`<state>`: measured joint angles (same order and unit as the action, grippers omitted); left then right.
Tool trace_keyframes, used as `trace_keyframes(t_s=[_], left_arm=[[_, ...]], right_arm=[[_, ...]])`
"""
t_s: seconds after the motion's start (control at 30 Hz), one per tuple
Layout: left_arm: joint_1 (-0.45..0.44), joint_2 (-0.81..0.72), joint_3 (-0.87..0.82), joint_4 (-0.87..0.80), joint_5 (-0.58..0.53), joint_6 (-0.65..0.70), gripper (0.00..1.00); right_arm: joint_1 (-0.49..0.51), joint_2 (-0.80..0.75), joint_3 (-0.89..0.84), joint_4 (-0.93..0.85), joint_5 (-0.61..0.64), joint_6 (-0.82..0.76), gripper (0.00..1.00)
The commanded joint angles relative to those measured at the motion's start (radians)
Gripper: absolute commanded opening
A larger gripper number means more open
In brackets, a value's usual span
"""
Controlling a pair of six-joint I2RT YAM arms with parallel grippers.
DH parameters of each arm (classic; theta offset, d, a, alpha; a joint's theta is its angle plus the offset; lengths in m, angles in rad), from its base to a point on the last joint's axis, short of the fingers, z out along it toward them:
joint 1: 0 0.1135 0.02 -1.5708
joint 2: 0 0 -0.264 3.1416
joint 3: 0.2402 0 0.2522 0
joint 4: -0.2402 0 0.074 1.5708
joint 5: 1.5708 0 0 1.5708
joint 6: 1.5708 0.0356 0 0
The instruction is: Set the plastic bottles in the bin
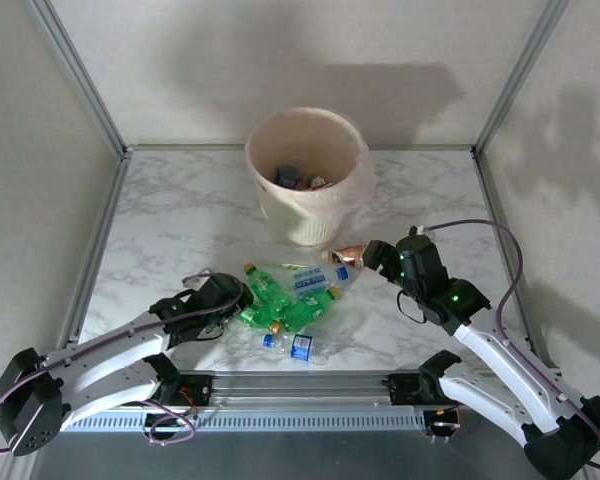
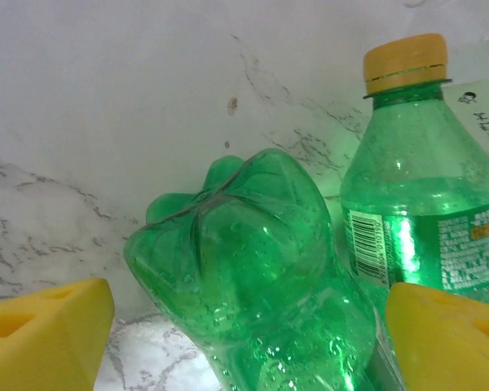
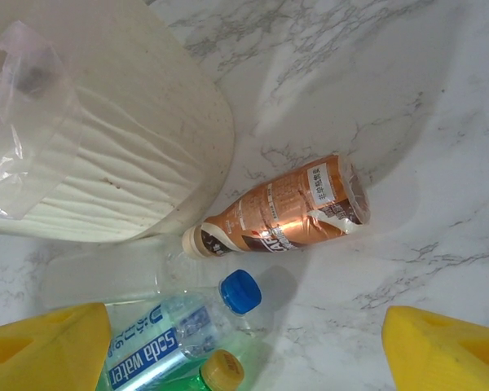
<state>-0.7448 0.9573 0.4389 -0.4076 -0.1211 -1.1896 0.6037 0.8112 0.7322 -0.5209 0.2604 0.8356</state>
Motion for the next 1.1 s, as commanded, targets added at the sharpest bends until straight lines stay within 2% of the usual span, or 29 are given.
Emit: trace_keyframes(t_s=[0.0,0.23,0.67,0.9,1.07], left_arm=[[-0.008,0.029,-0.009,0.029,-0.067,-0.133,0.87],[-0.005,0.126,-0.014,0.091,-0.073,-0.13,0.88],[-0.001,0.255,-0.013,0.144,-0.087,-0.098,0.83],[0.012,0.268,-0.032,0.164,-0.085,-0.085,0.8],[0.022,0.254,-0.031,0.147,-0.088,-0.072,0.73]], right_arm=[[-0.001,-0.005,-0.014,-0.011,-0.005,0.021,0.87],[0.005,-0.016,-0.044,-0.01,-0.012,0.038,0.87],[0.007,-0.021,-0.073,-0.006,-0.024,0.048,0.87],[0.007,-0.016,-0.089,0.007,-0.029,0.05,0.86],[0.007,-0.027,-0.1,0.008,-0.029,0.054,0.86]])
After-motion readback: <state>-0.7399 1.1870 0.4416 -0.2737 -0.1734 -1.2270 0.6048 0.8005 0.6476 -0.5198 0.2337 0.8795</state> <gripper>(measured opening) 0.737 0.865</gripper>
